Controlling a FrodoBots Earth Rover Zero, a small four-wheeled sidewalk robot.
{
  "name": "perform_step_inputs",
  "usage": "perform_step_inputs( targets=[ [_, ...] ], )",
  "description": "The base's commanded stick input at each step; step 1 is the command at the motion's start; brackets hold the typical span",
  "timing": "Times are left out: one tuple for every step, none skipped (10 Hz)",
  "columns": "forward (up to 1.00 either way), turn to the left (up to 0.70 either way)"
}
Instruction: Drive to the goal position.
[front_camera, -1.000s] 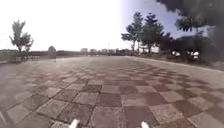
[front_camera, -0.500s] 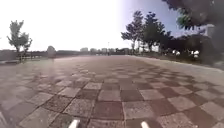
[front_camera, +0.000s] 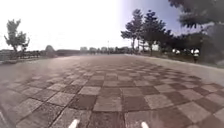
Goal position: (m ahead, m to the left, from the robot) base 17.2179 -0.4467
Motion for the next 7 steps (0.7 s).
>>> perform_step_inputs(
  targets=[
    [0.50,0.00],
    [0.50,0.00],
    [0.50,0.00],
    [0.50,0.00],
    [0.50,0.00],
    [0.50,0.00],
    [0.50,0.00]
  ],
)
